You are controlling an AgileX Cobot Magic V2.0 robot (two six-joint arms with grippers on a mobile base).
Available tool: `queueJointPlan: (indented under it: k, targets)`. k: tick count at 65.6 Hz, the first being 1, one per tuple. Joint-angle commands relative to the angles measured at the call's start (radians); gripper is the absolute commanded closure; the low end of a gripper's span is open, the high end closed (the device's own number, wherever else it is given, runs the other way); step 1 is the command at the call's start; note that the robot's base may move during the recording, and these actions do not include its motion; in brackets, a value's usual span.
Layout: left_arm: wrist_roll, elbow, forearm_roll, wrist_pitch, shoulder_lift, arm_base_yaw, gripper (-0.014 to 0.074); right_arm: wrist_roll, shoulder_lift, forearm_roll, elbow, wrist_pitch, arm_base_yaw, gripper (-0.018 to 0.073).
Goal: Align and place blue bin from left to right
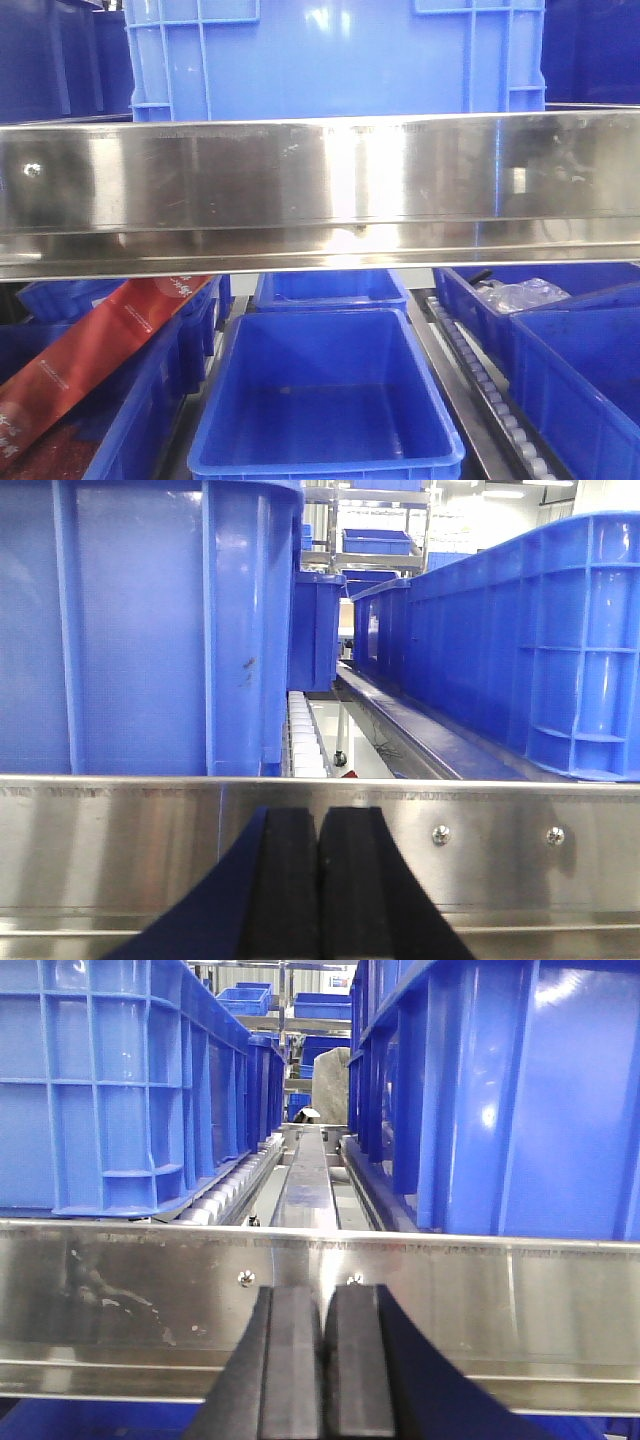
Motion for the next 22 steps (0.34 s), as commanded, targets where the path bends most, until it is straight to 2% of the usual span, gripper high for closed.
queueJointPlan:
  k: [1,22]
  targets:
    - [0.002,-0.001,-0.003,-0.020,-0.005,0.004,0.0707,-0.004,-0.003,0.003,0.000,-0.019,-0.006,0.0640]
    - [0.002,-0.001,-0.003,-0.020,-0.005,0.004,0.0707,-0.004,-0.003,0.003,0.000,-0.019,-0.006,0.0640]
